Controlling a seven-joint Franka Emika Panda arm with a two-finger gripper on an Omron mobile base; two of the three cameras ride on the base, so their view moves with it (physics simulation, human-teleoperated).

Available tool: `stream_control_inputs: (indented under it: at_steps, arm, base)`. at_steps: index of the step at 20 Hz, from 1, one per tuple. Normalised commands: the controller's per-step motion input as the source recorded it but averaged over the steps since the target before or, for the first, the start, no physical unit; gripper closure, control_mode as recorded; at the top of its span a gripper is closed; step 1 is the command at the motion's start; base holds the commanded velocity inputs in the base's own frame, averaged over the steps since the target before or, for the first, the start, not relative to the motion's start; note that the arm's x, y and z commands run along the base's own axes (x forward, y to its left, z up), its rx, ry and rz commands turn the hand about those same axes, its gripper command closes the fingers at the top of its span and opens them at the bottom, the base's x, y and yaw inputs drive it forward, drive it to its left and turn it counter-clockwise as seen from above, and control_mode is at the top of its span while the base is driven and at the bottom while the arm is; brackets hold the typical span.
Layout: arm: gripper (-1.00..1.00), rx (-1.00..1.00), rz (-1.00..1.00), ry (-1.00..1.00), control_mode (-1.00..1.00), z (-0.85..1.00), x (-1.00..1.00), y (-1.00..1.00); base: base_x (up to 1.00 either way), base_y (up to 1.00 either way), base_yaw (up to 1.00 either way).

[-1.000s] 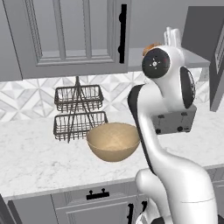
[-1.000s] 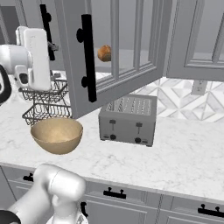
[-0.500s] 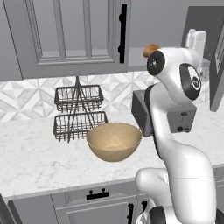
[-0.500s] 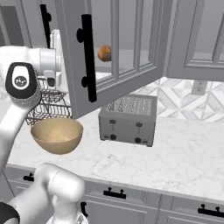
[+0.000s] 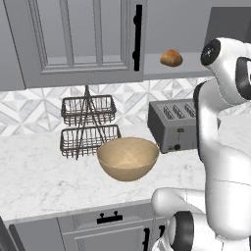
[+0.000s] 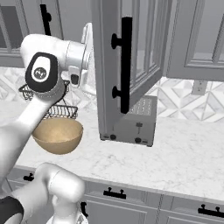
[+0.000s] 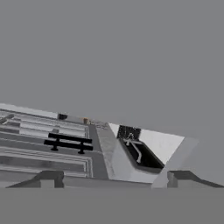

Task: Open the cabinet, pick up the bread from the cabinet and place it in the basket. Then move the basket to the dining counter.

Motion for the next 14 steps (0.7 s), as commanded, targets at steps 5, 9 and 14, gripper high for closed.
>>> stream_control_inputs:
  at_steps: [5,9,14]
  arm:
    - [-1.0,0.07,-0.28,-0.19,-1.0,0.0,-0.05,-1.0]
    - [-1.0,0.1,-0.21,-0.3,-1.0,-0.1,-0.23,-0.72]
    - [-1.0,0.01,0.0,-0.27,-1.0,-0.38,-0.37,0.89]
  base:
    - [0.0,0.0,0.0]
    - [0.0,0.0,0.0]
    - [0.0,0.0,0.0]
